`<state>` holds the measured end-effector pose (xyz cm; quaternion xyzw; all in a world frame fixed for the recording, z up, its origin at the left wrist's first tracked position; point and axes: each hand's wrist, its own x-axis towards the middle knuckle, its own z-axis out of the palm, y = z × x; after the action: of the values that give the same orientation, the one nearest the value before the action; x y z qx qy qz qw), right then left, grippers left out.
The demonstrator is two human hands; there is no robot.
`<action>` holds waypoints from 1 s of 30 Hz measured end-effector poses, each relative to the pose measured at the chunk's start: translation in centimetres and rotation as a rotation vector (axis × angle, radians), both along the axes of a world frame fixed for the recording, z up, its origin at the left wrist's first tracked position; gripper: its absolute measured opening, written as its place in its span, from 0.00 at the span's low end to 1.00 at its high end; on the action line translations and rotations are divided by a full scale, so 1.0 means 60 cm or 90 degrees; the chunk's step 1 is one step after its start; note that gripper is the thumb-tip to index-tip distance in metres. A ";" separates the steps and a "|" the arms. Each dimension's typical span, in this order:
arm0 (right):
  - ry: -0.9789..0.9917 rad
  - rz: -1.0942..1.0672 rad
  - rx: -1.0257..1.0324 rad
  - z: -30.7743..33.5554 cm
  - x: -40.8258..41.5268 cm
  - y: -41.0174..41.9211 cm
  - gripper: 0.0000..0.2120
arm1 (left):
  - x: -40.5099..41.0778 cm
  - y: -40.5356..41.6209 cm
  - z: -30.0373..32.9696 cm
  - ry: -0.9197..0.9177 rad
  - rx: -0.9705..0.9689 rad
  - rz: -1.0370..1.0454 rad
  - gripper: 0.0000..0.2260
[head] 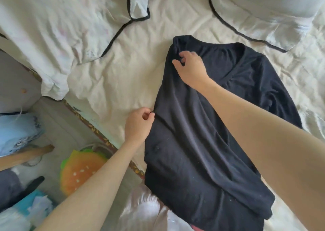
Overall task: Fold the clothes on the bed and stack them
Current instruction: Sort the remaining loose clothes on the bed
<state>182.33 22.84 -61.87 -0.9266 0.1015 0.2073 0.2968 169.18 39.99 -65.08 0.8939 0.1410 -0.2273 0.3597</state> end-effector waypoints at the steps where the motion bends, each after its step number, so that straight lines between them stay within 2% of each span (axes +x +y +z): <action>1: 0.030 -0.009 -0.012 -0.009 0.015 0.007 0.10 | 0.005 0.015 -0.001 0.024 -0.050 0.000 0.03; 2: 0.062 -0.037 -0.013 -0.016 0.026 0.013 0.11 | 0.009 0.029 -0.001 0.050 -0.099 0.003 0.02; 3: 0.091 -0.077 -0.006 -0.022 0.037 0.018 0.16 | 0.013 0.045 0.001 0.076 -0.151 0.020 0.02; 6: 0.105 -0.161 0.076 -0.023 0.068 0.034 0.22 | 0.024 0.085 0.003 0.143 -0.324 0.156 0.04; 9: 0.066 -0.216 0.156 -0.016 0.106 0.058 0.22 | 0.038 0.102 0.003 0.158 -0.375 0.233 0.05; 11: 0.050 -0.244 0.173 -0.016 0.121 0.071 0.19 | 0.044 0.102 -0.002 0.158 -0.366 0.255 0.05; 13: 0.067 -0.226 0.182 -0.018 0.117 0.073 0.11 | 0.048 0.098 -0.008 0.160 -0.325 0.257 0.04; 20: 0.048 -0.197 0.122 -0.008 0.001 -0.001 0.12 | 0.044 0.076 -0.006 0.118 -0.197 0.234 0.02; 24: 0.068 -0.171 0.082 0.001 -0.117 -0.075 0.12 | 0.004 0.045 0.020 0.019 -0.082 0.254 0.03; 27: 0.132 -0.164 0.037 -0.005 -0.218 -0.142 0.11 | -0.043 0.001 0.038 0.014 -0.101 0.298 0.01; 30: 0.201 -0.193 0.009 -0.007 -0.329 -0.211 0.10 | -0.106 -0.060 0.045 0.157 -0.215 0.358 0.03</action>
<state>162.60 10.16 -62.30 -0.8549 0.2833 0.3034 0.3113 162.85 36.40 -62.35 0.7140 0.3842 -0.2457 0.5313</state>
